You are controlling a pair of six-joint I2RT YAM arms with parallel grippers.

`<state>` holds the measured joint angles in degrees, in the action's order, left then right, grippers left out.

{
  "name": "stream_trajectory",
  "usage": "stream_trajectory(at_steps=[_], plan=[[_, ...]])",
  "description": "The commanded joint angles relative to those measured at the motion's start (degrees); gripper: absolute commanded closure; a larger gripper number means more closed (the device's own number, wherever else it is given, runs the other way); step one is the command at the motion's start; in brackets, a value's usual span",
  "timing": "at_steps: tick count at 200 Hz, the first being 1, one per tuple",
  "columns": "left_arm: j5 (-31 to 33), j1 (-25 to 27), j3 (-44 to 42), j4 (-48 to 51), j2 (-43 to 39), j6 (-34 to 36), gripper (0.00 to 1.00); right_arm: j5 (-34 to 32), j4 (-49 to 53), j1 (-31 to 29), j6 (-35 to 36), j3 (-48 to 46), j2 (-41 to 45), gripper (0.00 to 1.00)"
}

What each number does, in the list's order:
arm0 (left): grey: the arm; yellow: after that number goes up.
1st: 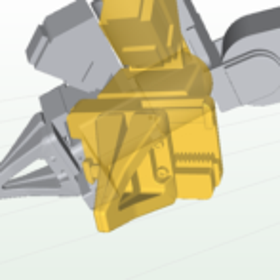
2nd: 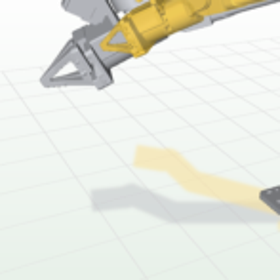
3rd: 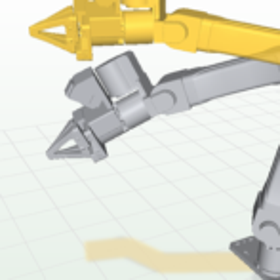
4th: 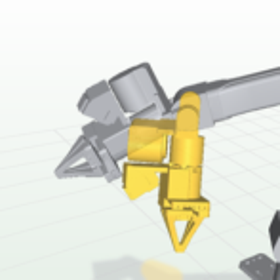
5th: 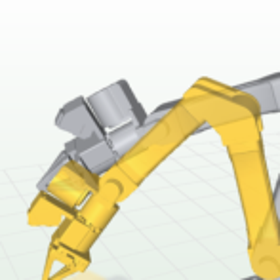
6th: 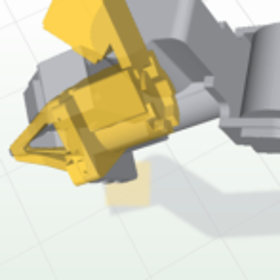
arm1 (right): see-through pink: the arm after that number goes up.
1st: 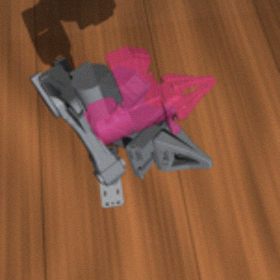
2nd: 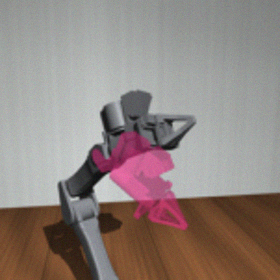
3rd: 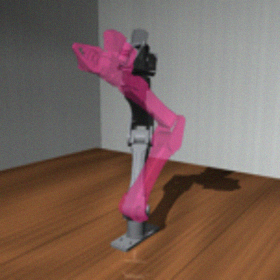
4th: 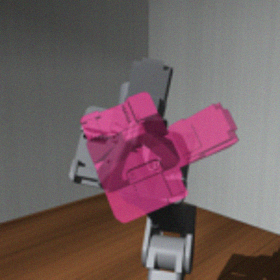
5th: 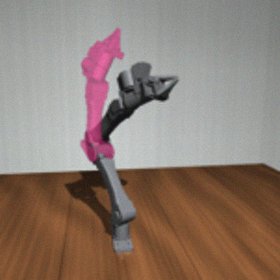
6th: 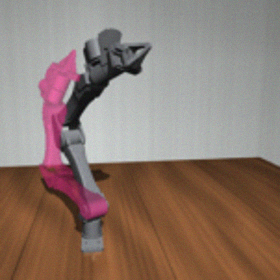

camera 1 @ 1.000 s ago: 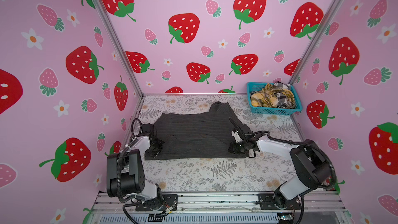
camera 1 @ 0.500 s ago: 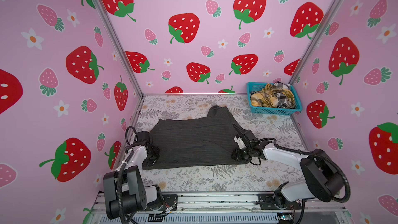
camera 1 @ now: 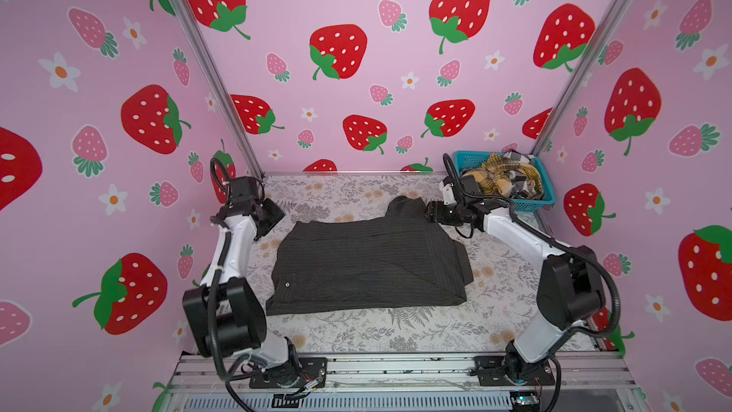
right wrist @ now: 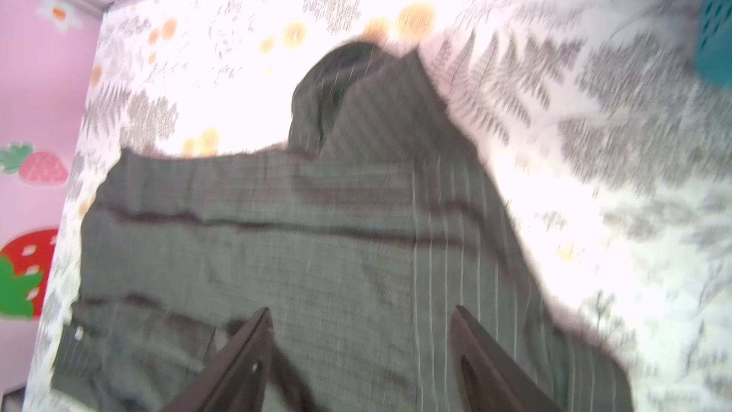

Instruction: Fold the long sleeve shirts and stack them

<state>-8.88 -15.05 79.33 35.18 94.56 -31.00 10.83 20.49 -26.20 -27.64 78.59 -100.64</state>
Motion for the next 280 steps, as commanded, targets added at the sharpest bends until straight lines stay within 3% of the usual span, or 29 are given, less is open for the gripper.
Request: stream_trajectory(at_steps=[1, 46, 95, 122, 179, 207, 238, 280], plan=[[-5.6, 1.3, 4.7, 3.8, 10.6, 6.4, 0.53, -0.7, -1.2, 1.1, 4.0, 3.4, -4.6, 0.24], [-0.3, 6.6, 20.4, 8.1, 26.8, 11.6, 0.47, 2.8, -3.8, 2.4, 4.9, 6.4, -9.7, 0.24], [9.8, 7.7, 22.5, 7.3, 29.5, 12.0, 0.39, 4.0, -5.0, 2.4, 4.3, 4.1, -9.3, 0.25], [14.1, 8.0, 27.2, 12.2, 34.6, 13.7, 0.38, 3.8, -4.9, 2.5, 4.3, 3.9, -9.3, 0.25], [13.9, 9.0, 32.2, 16.6, 41.2, 15.7, 0.44, 3.4, -3.3, 3.2, 4.4, 6.4, -11.0, 0.26], [11.9, 9.5, 36.3, 19.0, 43.8, 17.1, 0.63, 4.3, -1.8, 3.4, 6.5, 8.8, -14.0, 0.23], [10.6, 10.0, 34.9, 19.1, 43.4, 17.1, 1.00, 2.1, 2.8, 3.4, 8.9, 14.9, -21.0, 0.21], [11.4, 10.0, 28.3, 14.2, 37.9, 16.4, 1.00, 0.2, 1.8, 3.5, 11.7, 22.1, -28.1, 0.18]])
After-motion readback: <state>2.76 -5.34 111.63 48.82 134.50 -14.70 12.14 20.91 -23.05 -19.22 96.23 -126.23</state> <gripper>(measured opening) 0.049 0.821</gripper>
